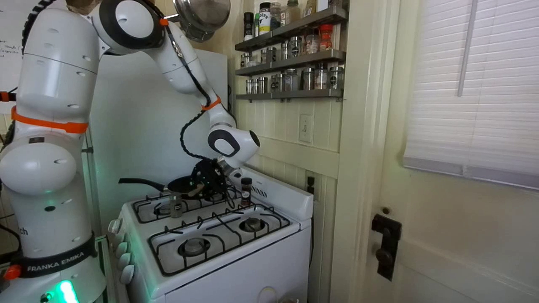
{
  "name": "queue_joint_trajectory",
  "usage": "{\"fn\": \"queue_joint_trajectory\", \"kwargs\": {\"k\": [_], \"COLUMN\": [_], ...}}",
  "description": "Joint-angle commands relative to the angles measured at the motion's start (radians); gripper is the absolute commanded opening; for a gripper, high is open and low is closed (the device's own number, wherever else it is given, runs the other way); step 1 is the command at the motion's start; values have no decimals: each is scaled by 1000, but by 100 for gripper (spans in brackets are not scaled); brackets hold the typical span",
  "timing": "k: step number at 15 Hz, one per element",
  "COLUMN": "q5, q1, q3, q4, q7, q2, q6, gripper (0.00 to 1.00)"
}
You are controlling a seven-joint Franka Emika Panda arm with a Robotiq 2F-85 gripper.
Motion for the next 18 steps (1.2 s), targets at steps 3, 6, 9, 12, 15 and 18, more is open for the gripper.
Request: {"fn": "queue_joint_trajectory", "kwargs": {"k": [3, 6, 9, 12, 15, 18], "q5": [8, 7, 7, 7, 6, 11], "q1": [-6, -5, -4, -4, -3, -3], "q3": [5, 5, 6, 7, 7, 10], "q4": [0, 3, 4, 6, 5, 8], "q7": [-31, -36, -39, -37, -34, -39], "q2": [5, 9, 12, 19, 27, 37], "q6": [-52, -64, -74, -90, -103, -108], "gripper": [53, 38, 22, 39, 57, 54]}}
